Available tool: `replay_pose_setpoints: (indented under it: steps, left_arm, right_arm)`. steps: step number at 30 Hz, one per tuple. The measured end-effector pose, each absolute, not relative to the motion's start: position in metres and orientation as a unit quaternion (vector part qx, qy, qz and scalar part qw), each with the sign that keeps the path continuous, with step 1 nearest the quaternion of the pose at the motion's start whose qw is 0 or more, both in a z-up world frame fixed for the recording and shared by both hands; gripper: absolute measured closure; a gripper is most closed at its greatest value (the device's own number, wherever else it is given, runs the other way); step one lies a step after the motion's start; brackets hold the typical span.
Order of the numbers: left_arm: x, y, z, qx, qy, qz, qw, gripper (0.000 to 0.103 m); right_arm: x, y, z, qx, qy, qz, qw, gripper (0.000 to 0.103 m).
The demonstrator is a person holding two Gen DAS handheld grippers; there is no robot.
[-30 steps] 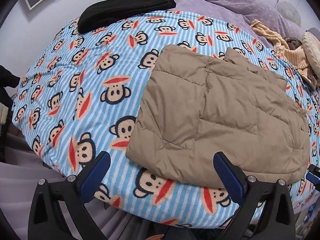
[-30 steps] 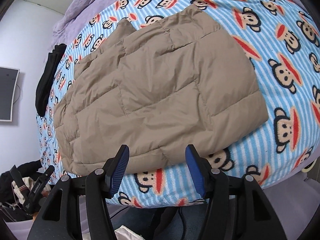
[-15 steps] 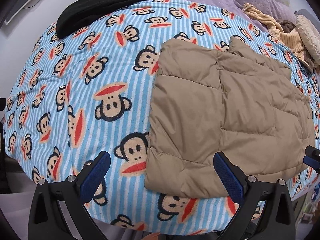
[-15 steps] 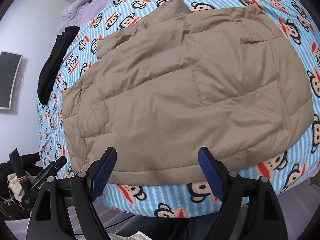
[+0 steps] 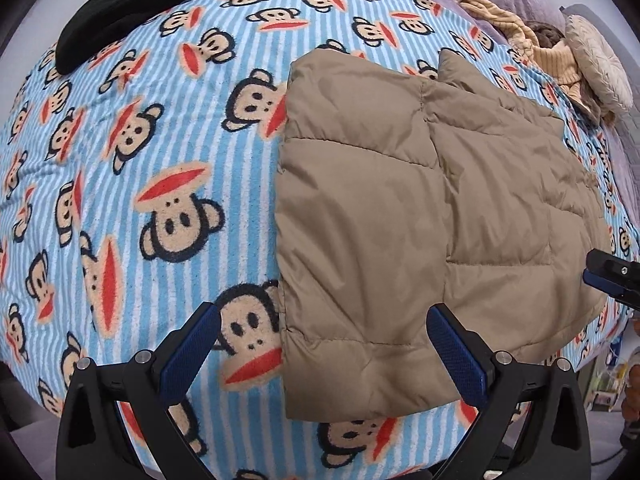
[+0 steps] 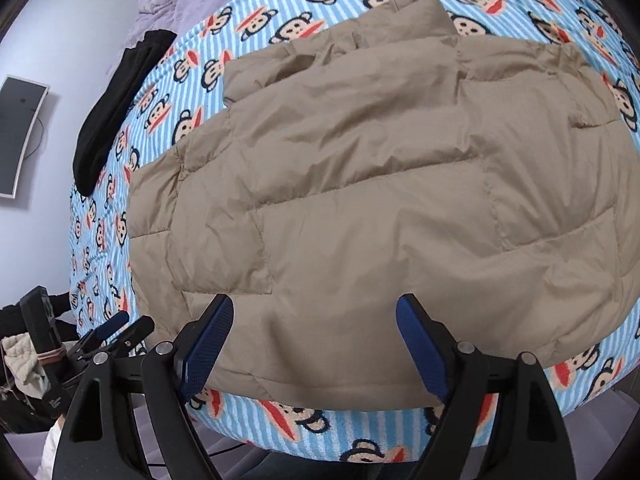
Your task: Fold large clothes
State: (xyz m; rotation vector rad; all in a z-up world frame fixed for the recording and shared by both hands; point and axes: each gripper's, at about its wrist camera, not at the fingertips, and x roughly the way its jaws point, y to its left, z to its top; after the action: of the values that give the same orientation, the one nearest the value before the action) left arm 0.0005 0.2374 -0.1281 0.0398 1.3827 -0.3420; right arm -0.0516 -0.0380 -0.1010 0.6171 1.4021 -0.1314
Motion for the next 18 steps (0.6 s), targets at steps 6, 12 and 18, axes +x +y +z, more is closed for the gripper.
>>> replay_pose_setpoints:
  steps: [6,12,18]
  left_arm:
    - [0.035,0.273,-0.147,-0.063,0.642,-0.212,0.734,0.0]
    - [0.055,0.252,-0.192,-0.077,0.674,-0.314,0.665,0.0]
    - [0.07,0.213,-0.205,-0.099,0.668,-0.364,0.641,0.0]
  right_arm:
    - [-0.05,-0.037,-0.124,0.287,0.646,-0.07,0.704,0.017]
    - [-0.048,-0.037,-0.132,0.285,0.651,-0.074,0.7,0.017]
    - [-0.044,-0.036,-0.131,0.277,0.659,-0.076,0.695,0.017]
